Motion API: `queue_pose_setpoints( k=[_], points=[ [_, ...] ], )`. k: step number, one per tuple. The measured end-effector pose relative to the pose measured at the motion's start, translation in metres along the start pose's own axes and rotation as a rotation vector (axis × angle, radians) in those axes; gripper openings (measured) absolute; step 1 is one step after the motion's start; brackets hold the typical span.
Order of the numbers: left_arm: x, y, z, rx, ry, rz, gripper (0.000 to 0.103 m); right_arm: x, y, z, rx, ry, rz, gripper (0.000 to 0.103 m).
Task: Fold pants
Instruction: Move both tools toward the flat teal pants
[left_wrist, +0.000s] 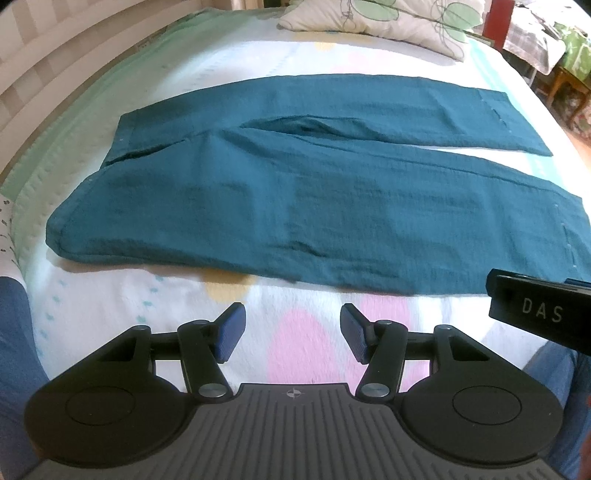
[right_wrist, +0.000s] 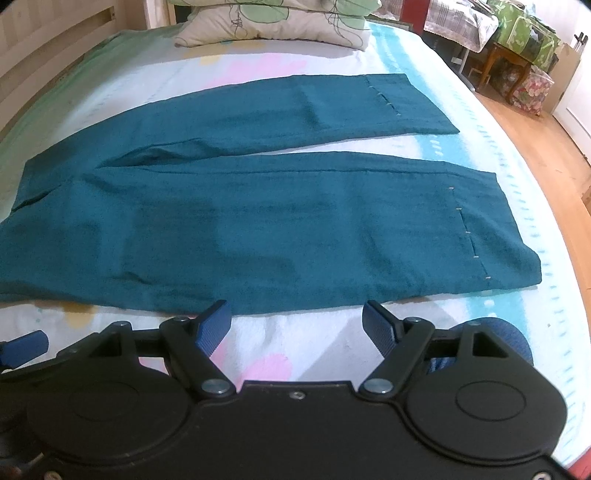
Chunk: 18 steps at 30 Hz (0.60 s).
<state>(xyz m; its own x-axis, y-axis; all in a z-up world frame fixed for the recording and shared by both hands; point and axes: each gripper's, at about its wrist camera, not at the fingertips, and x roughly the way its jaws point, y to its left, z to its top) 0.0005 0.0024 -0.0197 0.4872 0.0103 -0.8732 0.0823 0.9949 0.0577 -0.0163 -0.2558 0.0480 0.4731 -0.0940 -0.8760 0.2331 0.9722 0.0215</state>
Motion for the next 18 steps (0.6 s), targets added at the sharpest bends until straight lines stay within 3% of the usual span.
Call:
queue_pose_setpoints(
  k=[18],
  points=[
    [0.0023,0.0003,0.0035,-0.008,0.031,-0.005,0.056,0.0033,0.0043,-0.0006,-0.007,0.012,0.004,0.079]
  ],
)
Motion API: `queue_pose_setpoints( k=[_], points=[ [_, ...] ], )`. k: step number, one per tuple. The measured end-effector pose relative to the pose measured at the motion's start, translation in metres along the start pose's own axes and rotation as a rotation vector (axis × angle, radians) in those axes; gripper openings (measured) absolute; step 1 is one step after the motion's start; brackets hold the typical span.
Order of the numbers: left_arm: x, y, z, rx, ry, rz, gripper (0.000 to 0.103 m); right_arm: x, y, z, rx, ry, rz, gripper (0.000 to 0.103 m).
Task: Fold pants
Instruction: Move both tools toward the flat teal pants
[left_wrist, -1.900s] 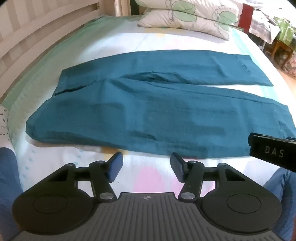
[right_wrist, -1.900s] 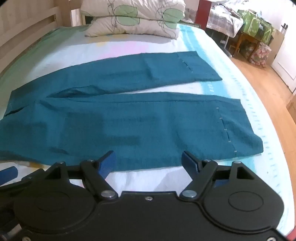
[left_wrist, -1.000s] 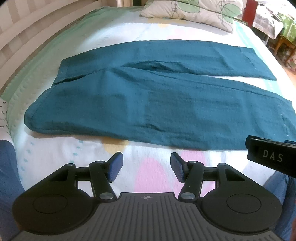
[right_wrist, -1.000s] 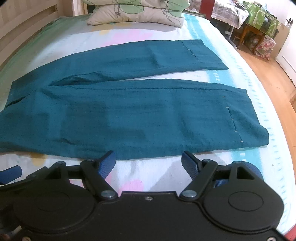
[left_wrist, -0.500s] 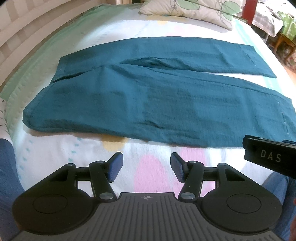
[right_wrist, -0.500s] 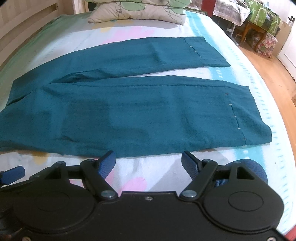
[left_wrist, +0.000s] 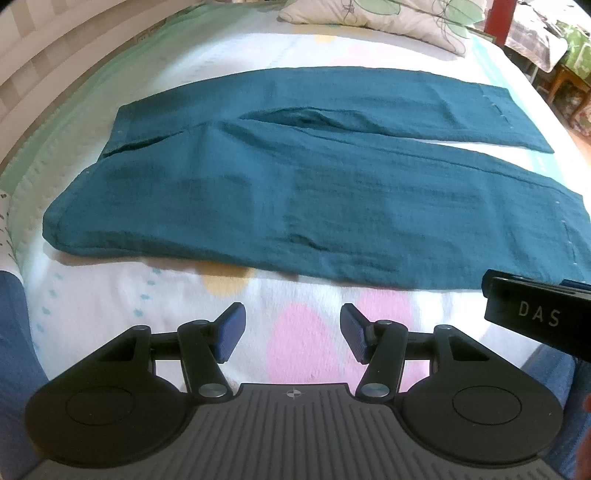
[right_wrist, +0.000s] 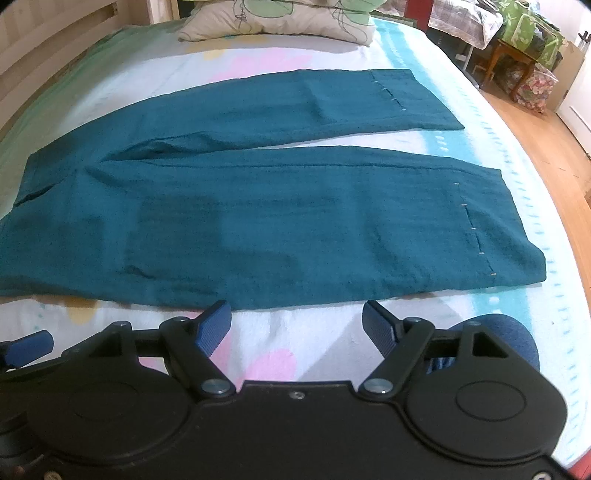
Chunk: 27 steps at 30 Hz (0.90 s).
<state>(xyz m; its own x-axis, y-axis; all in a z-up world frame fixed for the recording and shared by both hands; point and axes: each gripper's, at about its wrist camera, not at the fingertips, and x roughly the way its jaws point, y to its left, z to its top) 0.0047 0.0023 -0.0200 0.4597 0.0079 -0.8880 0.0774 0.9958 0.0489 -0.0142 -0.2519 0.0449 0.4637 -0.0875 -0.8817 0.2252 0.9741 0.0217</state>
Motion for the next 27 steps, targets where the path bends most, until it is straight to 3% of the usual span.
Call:
queue_pose_setpoints(
  k=[27],
  points=[
    [0.013,0.002,0.001,-0.010,0.043,-0.007,0.056,0.015,0.008,0.002,-0.017,0.048,0.009,0.079]
  ],
)
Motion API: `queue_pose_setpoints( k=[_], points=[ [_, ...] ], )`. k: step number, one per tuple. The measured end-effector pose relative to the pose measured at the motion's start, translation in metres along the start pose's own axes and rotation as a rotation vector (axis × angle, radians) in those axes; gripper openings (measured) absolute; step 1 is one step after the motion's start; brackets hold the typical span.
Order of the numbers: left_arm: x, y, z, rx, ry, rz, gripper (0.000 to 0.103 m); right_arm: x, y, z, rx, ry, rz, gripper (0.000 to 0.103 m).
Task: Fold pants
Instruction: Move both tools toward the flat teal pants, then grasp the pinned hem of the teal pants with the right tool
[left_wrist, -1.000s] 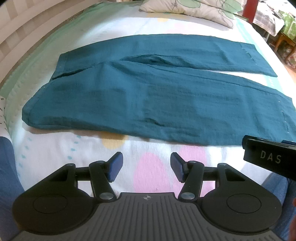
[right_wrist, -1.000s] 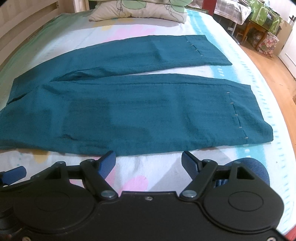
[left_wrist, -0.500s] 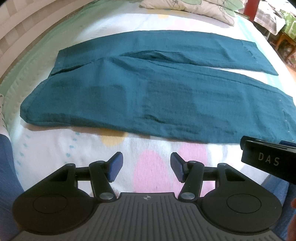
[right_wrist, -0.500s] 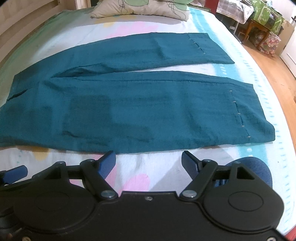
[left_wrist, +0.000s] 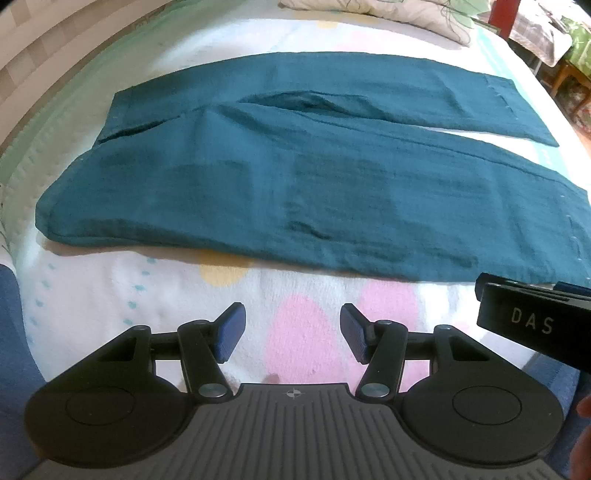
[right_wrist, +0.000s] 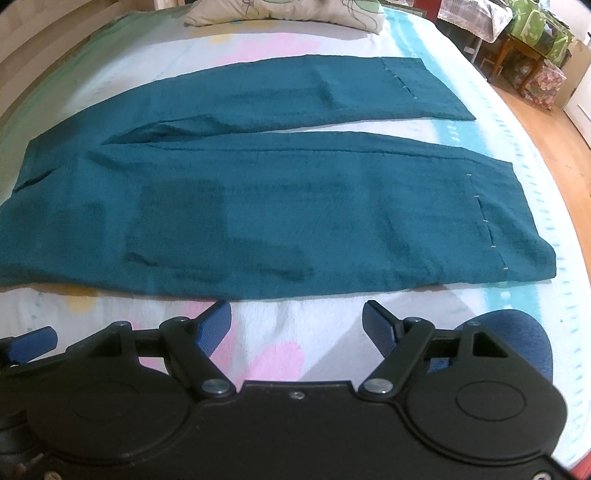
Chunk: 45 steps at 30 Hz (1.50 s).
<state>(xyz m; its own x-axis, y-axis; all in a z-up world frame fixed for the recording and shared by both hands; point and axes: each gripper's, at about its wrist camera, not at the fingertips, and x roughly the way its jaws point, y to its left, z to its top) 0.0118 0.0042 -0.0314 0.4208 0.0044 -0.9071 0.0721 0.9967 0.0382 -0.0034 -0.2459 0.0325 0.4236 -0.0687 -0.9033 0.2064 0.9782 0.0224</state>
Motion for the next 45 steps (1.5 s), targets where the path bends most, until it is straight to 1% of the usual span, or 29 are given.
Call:
queue_pose_setpoints(
  k=[4,6,7,9,12,14,16,20,21,22,23,25,27,29,33,37,40,43,45],
  points=[
    [0.003,0.001,0.003,0.001,-0.001,-0.002,0.055,0.005,0.001,0.002,-0.005,0.004,0.016,0.079],
    [0.004,0.003,0.006,-0.001,-0.011,0.002,0.054,0.009,0.000,0.005,-0.009,0.009,0.018,0.078],
    [0.005,0.004,0.009,-0.006,-0.014,0.002,0.051,0.012,-0.001,0.007,-0.008,0.013,0.015,0.076],
    [0.009,0.007,0.017,-0.007,-0.008,-0.011,0.050,0.017,-0.004,0.012,-0.002,0.019,0.014,0.075],
    [0.015,0.012,0.033,-0.010,0.003,-0.041,0.047,0.028,-0.013,0.027,0.008,0.039,0.028,0.067],
    [0.018,0.015,0.044,-0.010,-0.005,-0.041,0.047,0.034,-0.018,0.037,0.021,0.044,0.041,0.065],
    [0.022,0.016,0.058,-0.006,-0.018,-0.026,0.047,0.041,-0.027,0.053,0.042,0.040,0.049,0.063],
    [0.034,0.016,0.093,0.037,-0.047,0.011,0.047,0.057,-0.045,0.094,0.099,-0.005,0.053,0.063],
    [0.039,0.016,0.103,0.044,-0.049,0.015,0.047,0.065,-0.051,0.112,0.110,-0.024,0.042,0.063],
    [0.043,0.018,0.114,0.042,-0.050,0.016,0.047,0.069,-0.053,0.120,0.105,-0.028,0.034,0.063],
    [0.048,0.021,0.124,0.034,-0.049,0.010,0.047,0.078,-0.055,0.139,0.086,-0.025,0.010,0.063],
    [0.059,0.027,0.146,0.004,-0.048,-0.022,0.047,0.092,-0.059,0.165,0.069,-0.029,-0.025,0.063],
    [0.072,0.032,0.168,-0.018,-0.045,-0.039,0.047,0.109,-0.065,0.196,0.083,-0.040,-0.043,0.063],
    [0.082,0.033,0.189,-0.013,-0.049,-0.027,0.047,0.126,-0.070,0.223,0.109,-0.036,-0.044,0.062],
    [0.102,0.033,0.227,0.006,-0.085,-0.017,0.047,0.167,-0.080,0.283,0.142,-0.034,-0.054,0.062],
    [0.120,0.037,0.255,0.014,-0.098,-0.016,0.045,0.199,-0.084,0.328,0.202,-0.065,-0.060,0.062],
    [0.132,0.044,0.265,0.012,-0.090,-0.019,0.043,0.218,-0.085,0.357,0.261,-0.076,-0.053,0.062],
    [0.142,0.047,0.273,0.009,-0.090,-0.001,0.043,0.235,-0.086,0.378,0.305,-0.101,-0.066,0.062],
    [0.147,0.051,0.277,0.006,-0.089,-0.004,0.043,0.248,-0.085,0.388,0.333,-0.100,-0.089,0.063]
  ],
)
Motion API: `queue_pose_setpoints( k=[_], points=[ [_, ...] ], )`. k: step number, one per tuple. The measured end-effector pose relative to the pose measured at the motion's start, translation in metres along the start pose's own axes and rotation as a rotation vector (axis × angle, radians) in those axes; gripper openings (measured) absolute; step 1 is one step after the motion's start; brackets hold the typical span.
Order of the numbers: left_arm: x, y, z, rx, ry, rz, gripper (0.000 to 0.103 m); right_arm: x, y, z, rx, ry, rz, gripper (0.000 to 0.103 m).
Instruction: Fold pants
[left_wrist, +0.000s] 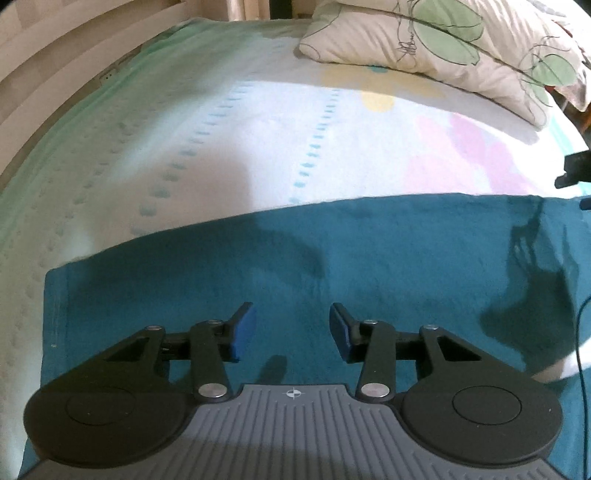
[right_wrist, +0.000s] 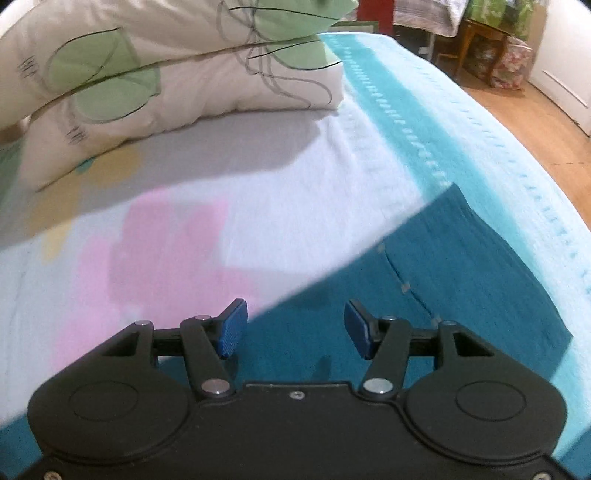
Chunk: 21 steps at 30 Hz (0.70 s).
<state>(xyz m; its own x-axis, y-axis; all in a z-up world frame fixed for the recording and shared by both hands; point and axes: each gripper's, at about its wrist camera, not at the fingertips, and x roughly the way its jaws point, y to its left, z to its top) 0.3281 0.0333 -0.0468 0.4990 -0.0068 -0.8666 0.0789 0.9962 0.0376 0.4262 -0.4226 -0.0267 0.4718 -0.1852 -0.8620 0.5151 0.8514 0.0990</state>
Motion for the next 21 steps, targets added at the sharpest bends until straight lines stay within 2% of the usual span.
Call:
queue_pose_setpoints(
  k=[4,6,7,8,9,10,15,21],
  points=[
    [0.009,0.004,0.007,-0.003,0.015,-0.014,0.043,0.028,0.002,0.007,0.032,0.068,-0.033,0.062],
    [0.011,0.005,0.008,-0.008,0.017,-0.013,0.043,0.039,0.000,0.007,0.045,0.108,-0.049,0.057],
    [0.012,0.005,0.008,-0.013,0.019,-0.018,0.043,0.042,-0.001,0.004,0.044,0.123,-0.051,0.046],
    [0.013,0.005,0.009,-0.017,0.021,-0.024,0.043,0.040,-0.002,0.002,0.040,0.106,-0.047,0.041],
    [0.014,0.005,0.010,-0.021,0.024,-0.028,0.043,0.035,-0.004,-0.002,0.025,0.094,-0.045,0.028],
    [0.015,0.005,0.011,-0.023,0.026,-0.031,0.043,0.033,-0.004,-0.003,0.016,0.098,-0.042,0.010],
    [0.013,0.004,0.020,-0.044,0.023,-0.045,0.043,0.001,-0.027,-0.019,0.027,0.066,0.016,0.008],
    [0.017,0.003,0.042,-0.132,0.043,-0.120,0.043,-0.014,-0.052,-0.042,0.010,0.098,0.054,0.008]
  ],
)
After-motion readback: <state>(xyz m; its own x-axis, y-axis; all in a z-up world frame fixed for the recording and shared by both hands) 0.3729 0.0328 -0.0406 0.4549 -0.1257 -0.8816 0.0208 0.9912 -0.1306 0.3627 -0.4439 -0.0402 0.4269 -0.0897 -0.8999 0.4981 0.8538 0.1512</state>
